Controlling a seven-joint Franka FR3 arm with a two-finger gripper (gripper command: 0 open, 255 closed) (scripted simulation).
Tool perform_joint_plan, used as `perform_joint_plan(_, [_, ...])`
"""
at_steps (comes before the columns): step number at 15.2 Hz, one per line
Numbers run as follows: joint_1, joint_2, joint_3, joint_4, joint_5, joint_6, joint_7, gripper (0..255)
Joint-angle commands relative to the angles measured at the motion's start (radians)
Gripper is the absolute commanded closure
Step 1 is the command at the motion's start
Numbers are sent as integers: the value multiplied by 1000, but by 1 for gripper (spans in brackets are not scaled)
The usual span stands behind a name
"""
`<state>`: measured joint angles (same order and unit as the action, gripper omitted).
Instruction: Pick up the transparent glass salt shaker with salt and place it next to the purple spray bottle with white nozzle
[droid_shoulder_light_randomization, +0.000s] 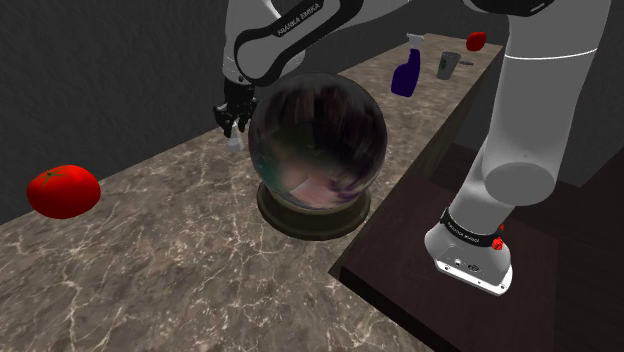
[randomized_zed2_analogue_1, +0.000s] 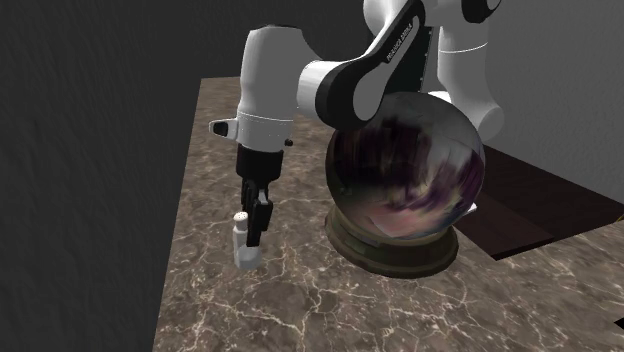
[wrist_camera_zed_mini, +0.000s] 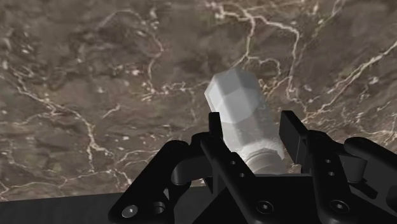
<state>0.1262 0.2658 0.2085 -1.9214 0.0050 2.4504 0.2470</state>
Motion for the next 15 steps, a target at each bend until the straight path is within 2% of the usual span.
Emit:
perform_joint_plan(1, [0,-6,1,5,1,-12,0,255])
perform_joint_plan(15, [-5,-76,5,107,16,-182,-3,255])
